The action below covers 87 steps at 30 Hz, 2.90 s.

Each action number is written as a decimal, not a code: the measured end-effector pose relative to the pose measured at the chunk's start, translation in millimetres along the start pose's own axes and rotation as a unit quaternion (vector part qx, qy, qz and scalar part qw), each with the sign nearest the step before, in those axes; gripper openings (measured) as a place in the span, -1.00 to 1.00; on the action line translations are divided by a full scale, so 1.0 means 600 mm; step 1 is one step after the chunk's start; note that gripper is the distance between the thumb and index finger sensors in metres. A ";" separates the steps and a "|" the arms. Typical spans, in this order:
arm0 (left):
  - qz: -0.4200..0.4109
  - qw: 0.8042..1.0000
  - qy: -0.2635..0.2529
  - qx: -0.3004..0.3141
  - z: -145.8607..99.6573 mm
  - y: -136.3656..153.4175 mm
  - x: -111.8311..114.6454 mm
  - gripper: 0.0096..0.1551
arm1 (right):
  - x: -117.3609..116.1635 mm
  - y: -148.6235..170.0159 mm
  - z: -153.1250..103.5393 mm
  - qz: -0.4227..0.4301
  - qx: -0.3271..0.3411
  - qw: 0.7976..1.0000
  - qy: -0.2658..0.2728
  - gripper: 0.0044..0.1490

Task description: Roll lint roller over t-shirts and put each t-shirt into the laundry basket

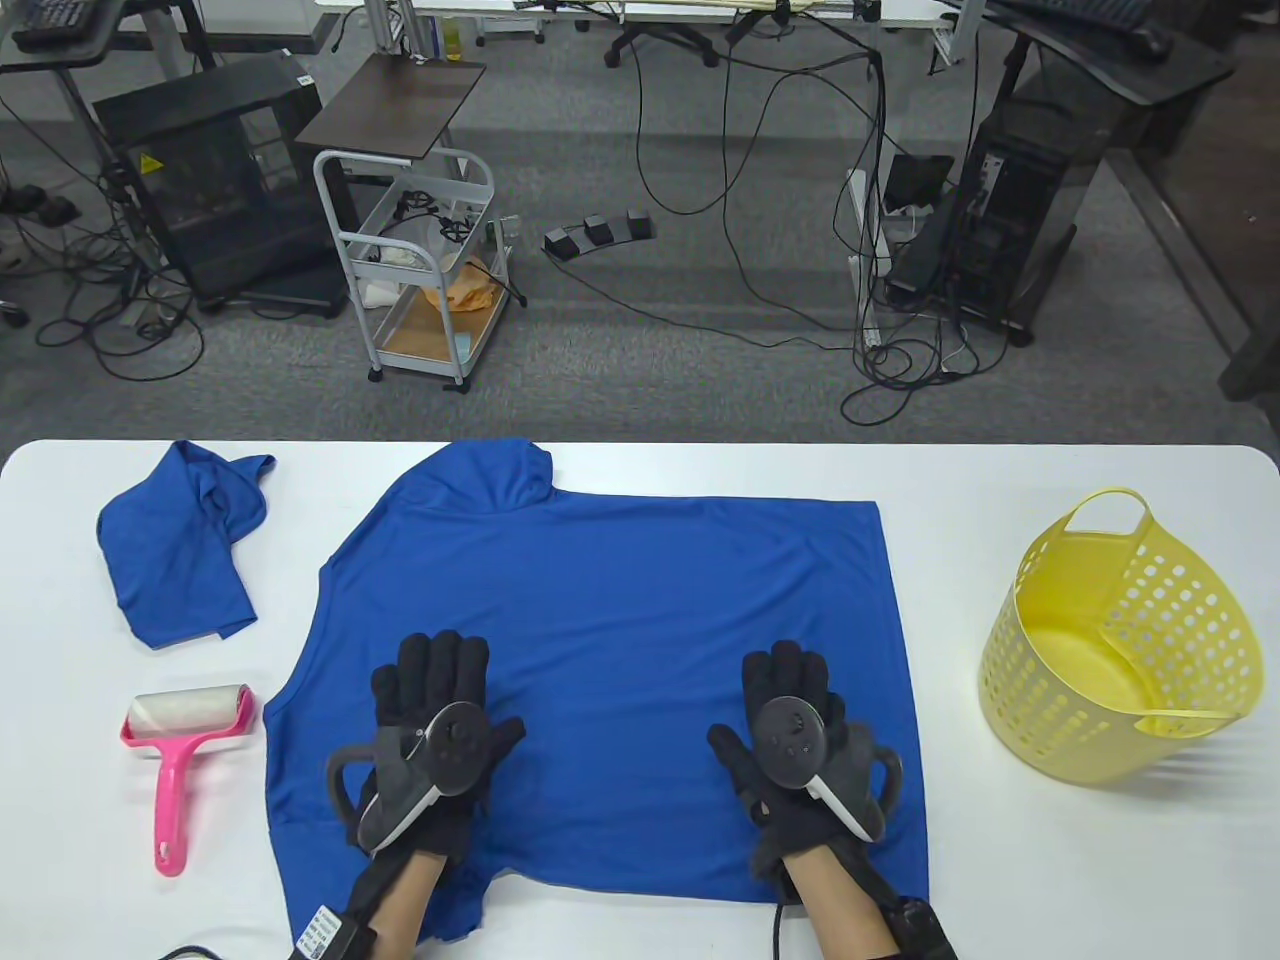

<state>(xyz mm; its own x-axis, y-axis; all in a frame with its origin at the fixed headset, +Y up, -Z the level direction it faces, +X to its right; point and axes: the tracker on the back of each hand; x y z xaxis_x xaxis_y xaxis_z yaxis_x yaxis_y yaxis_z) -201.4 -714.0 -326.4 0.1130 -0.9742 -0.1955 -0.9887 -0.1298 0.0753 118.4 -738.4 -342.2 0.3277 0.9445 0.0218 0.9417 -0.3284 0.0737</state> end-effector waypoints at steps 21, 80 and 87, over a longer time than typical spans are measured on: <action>-0.051 0.998 0.024 -0.005 0.001 0.038 0.007 0.00 | -0.077 -0.088 0.143 -0.152 -0.157 0.964 -0.155 0.26; -0.127 0.990 0.051 -0.028 0.008 0.063 0.023 -0.05 | 0.536 -0.042 -0.006 0.270 0.102 0.870 0.401 -0.26; -0.127 0.990 0.053 -0.029 0.008 0.062 0.023 -0.05 | 0.569 0.000 -0.001 0.050 -0.008 0.885 0.464 -0.25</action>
<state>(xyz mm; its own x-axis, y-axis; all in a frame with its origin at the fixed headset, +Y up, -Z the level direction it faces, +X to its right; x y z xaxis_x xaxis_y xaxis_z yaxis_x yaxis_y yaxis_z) -237.4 -731.4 -330.7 0.3696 -0.9225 -0.1112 -0.9202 -0.3800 0.0941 230.4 -416.2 -334.0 0.1979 0.5102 0.8370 0.9078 -0.4176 0.0400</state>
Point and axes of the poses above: the tracker on the back of each hand, its own y axis roughly to the little-finger side, its own z axis roughly from the wrist to the fingertips, x = y × z, and after that the axes turned 6 degrees about -x, right-handed
